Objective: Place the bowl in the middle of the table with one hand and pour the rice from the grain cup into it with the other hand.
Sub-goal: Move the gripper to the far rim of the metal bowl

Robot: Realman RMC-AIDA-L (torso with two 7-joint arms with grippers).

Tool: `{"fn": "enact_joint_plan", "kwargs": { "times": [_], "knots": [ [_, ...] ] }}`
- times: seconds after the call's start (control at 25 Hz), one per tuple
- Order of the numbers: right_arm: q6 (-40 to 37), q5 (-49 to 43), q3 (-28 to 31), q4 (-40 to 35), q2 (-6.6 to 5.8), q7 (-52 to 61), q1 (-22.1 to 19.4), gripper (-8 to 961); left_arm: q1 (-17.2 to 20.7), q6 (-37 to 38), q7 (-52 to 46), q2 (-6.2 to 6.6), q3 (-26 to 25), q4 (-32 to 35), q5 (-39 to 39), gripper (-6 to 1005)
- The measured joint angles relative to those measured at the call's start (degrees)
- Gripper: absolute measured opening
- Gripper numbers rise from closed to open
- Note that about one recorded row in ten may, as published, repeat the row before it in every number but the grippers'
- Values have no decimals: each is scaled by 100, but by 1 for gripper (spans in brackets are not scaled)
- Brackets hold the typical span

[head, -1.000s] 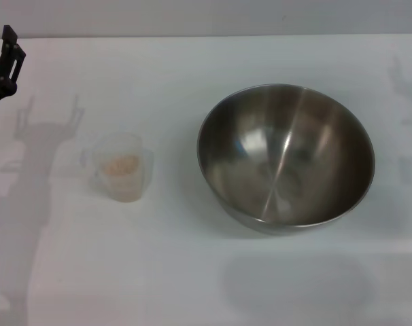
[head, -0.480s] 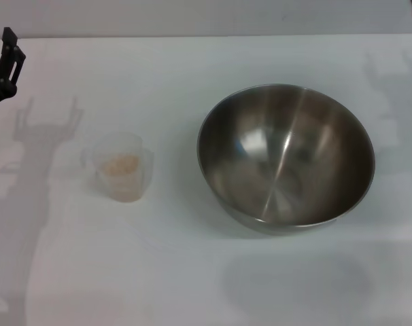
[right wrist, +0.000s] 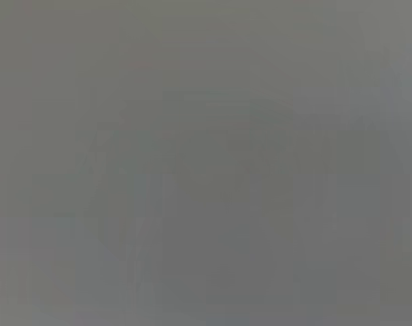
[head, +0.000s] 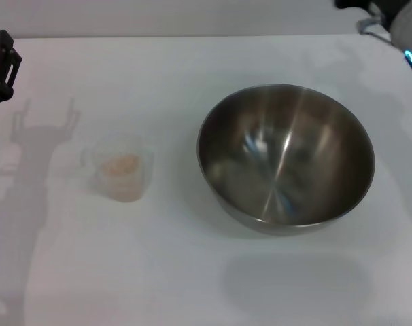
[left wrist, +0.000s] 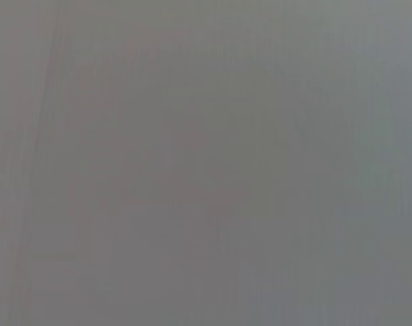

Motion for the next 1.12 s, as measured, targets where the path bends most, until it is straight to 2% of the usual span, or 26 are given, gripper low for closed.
{"fn": "enact_joint_plan", "kwargs": {
  "times": [0.08, 0.2, 0.32, 0.44, 0.56, 0.8, 1.0, 1.12],
  "knots": [
    [1516, 6, 266, -755, -15, 176, 87, 673, 0, 0, 0, 0, -1, 0, 3, 843],
    [3876, 10, 811, -1672, -37, 466, 434, 669, -3, -15, 0, 0, 0, 0, 1, 843],
    [5856, 25, 1502, -2126, -43, 651, 951, 665, -7, -28, 0, 0, 0, 0, 0, 843],
    [7073, 54, 2097, -2141, -58, 672, 1425, 660, -23, -25, 0, 0, 0, 0, -1, 842],
    [7924, 6, 2619, -1782, -115, 615, 1894, 656, -42, -11, -4, 0, 0, 0, 1, 842],
    [8511, -31, 3050, -623, -324, 367, 2494, 647, -81, -11, -8, 0, 0, -5, 1, 842],
    [8561, -183, 3080, -100, -347, 100, 2646, 640, -103, -12, -9, -8, 0, -23, 1, 842],
    [8541, -383, 3067, 133, -317, -66, 2709, 636, -109, -10, -13, -9, 0, -39, 1, 842]
  ]
}}
